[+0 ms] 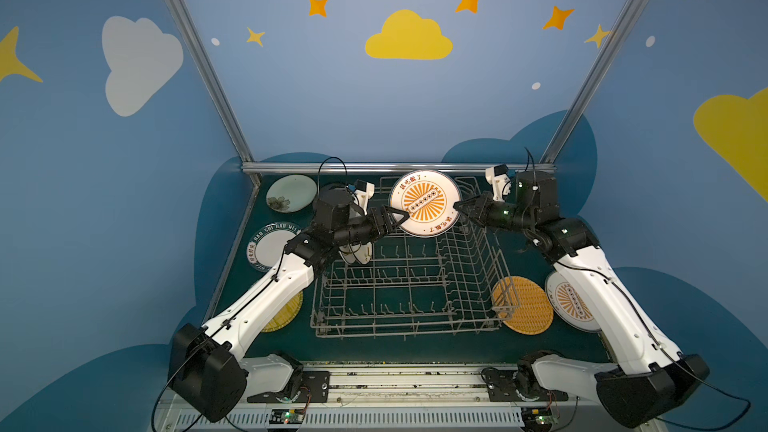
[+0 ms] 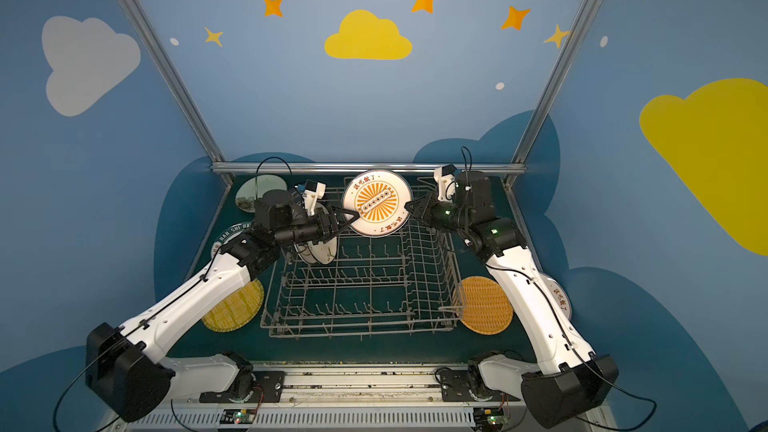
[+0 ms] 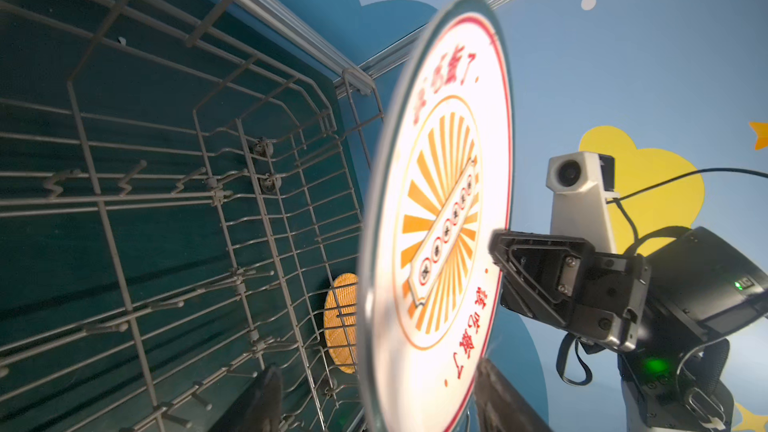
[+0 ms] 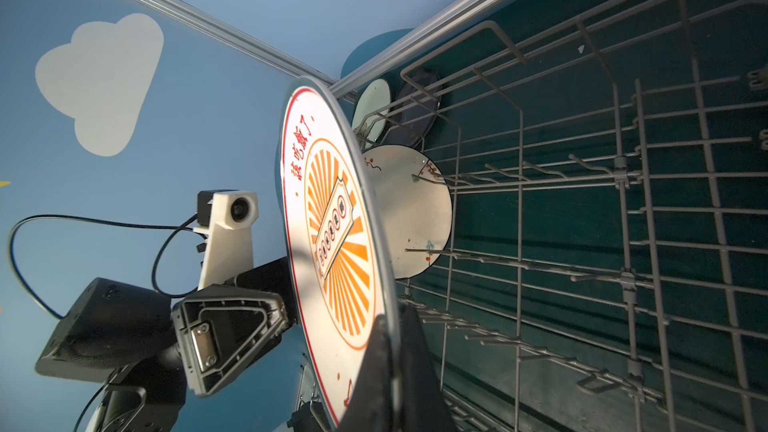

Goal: Load the plates into the dish rack
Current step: 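Carry the sunburst plate toward the left gripper while the left gripper reaches for it, then grasp the sunburst plate with the left gripper while the right gripper releases it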

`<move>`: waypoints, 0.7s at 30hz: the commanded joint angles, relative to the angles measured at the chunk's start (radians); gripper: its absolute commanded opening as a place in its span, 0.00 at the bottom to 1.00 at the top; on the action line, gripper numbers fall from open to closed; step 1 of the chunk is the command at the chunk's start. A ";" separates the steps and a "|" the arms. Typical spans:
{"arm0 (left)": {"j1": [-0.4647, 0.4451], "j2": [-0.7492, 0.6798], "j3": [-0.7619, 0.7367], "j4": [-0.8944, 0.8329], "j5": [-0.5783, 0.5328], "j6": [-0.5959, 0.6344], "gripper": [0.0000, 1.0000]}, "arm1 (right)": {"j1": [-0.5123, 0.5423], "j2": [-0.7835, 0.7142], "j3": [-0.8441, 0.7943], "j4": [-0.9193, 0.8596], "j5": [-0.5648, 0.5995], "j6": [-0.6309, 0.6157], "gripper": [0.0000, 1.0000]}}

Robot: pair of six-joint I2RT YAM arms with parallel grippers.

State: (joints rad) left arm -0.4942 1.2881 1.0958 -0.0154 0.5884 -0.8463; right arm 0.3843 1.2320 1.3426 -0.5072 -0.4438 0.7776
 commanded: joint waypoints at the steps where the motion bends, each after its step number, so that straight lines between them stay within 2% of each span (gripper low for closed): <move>1: -0.002 0.007 0.019 0.061 -0.012 -0.032 0.65 | 0.005 -0.026 -0.005 0.076 -0.021 0.013 0.00; 9: -0.002 0.031 0.008 0.108 -0.026 -0.083 0.52 | 0.005 -0.034 -0.029 0.107 -0.050 0.027 0.00; 21: -0.010 0.026 -0.032 0.162 -0.101 -0.167 0.13 | 0.008 -0.019 -0.080 0.220 -0.136 0.031 0.00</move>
State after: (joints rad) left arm -0.5003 1.3296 1.0775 0.1177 0.5190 -1.0019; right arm 0.3855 1.2297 1.2690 -0.3897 -0.5232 0.8070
